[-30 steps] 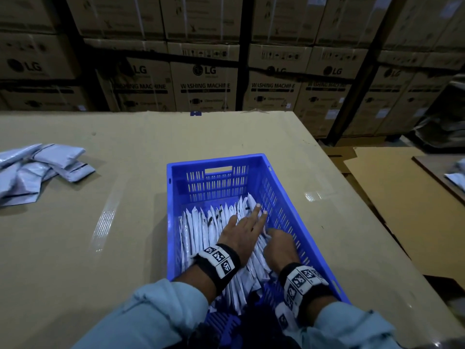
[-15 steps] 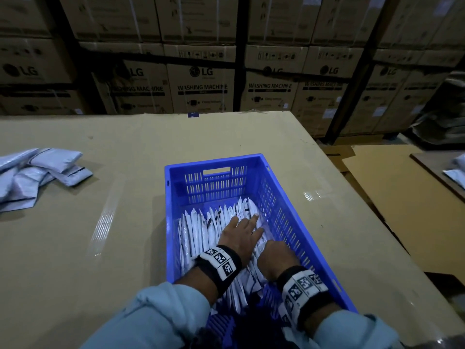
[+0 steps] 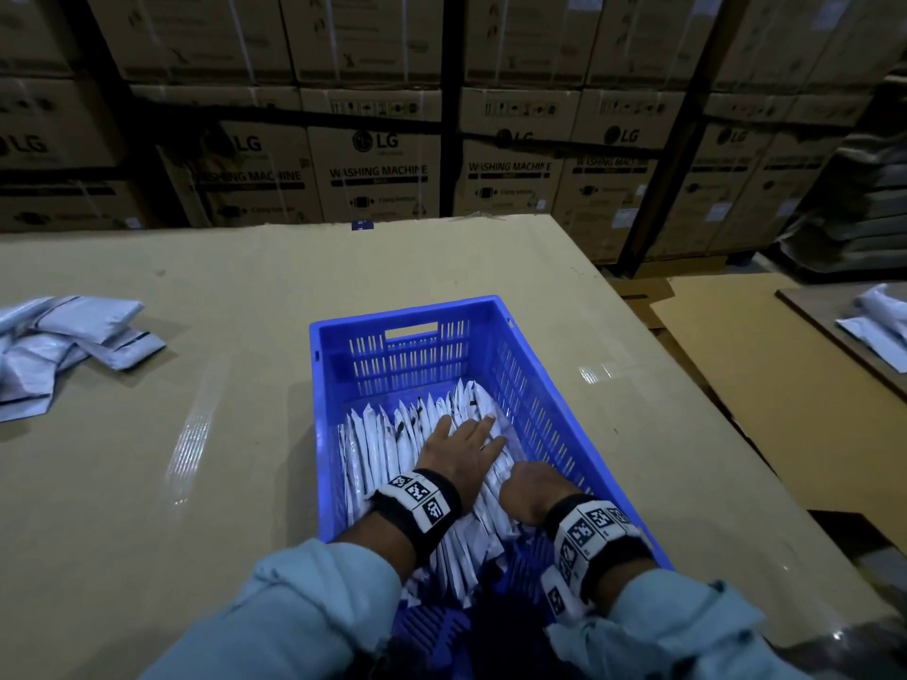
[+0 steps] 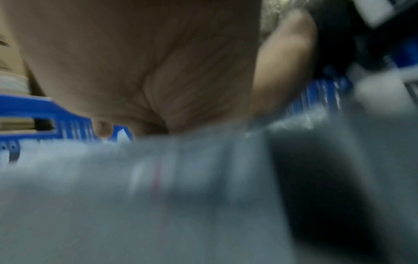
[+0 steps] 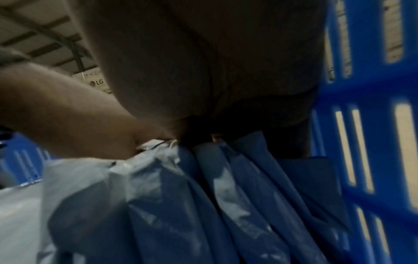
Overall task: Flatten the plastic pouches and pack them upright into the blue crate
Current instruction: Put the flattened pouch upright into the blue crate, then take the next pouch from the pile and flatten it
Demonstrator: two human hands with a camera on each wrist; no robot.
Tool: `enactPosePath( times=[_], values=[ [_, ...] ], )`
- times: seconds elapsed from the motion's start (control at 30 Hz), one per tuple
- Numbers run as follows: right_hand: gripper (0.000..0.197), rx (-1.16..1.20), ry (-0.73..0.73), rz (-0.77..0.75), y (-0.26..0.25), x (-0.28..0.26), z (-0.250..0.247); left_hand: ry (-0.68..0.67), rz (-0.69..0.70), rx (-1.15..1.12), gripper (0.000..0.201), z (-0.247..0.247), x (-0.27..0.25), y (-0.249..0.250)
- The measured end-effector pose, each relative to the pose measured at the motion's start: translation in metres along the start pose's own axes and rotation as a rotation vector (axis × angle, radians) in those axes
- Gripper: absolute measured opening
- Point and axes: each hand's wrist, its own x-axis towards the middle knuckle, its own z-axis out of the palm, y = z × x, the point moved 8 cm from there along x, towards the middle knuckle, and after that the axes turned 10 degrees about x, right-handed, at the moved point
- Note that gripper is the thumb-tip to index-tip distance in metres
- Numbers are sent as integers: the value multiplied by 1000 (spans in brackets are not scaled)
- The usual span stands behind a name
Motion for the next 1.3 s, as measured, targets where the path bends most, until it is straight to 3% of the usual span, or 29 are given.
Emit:
enactPosePath(
  times=[0.13,0.23,0.33,0.5,0.63,0.93,1.13,1.3],
  values=[
    [33,-131,-31,-49,-2,-1,4,0,-2,-194,71,-34,-11,-17],
    [32,-190,43,-14,-1,1,-1,226,-72,-536,49,-85,-37,-48],
    [37,-228,221,-36,-13,-3,-16,430,-110,-735,42,-124,-75,-88],
    [43,-239,268,-16,-42,-30,-32,623,-186,-916,34,-129,-148,-157],
    [48,-185,384,-46,-86,-73,-43,664,-255,-923,30,-84,-207,-210],
    [26,-157,776,-277,-261,-191,1,513,-490,-862,24,71,-329,-315],
    [31,-62,749,-471,-359,-209,71,529,-718,-883,20,156,-409,-345],
    [32,31,596,-624,-419,-183,120,390,-862,-865,17,223,-449,-357]
  ],
)
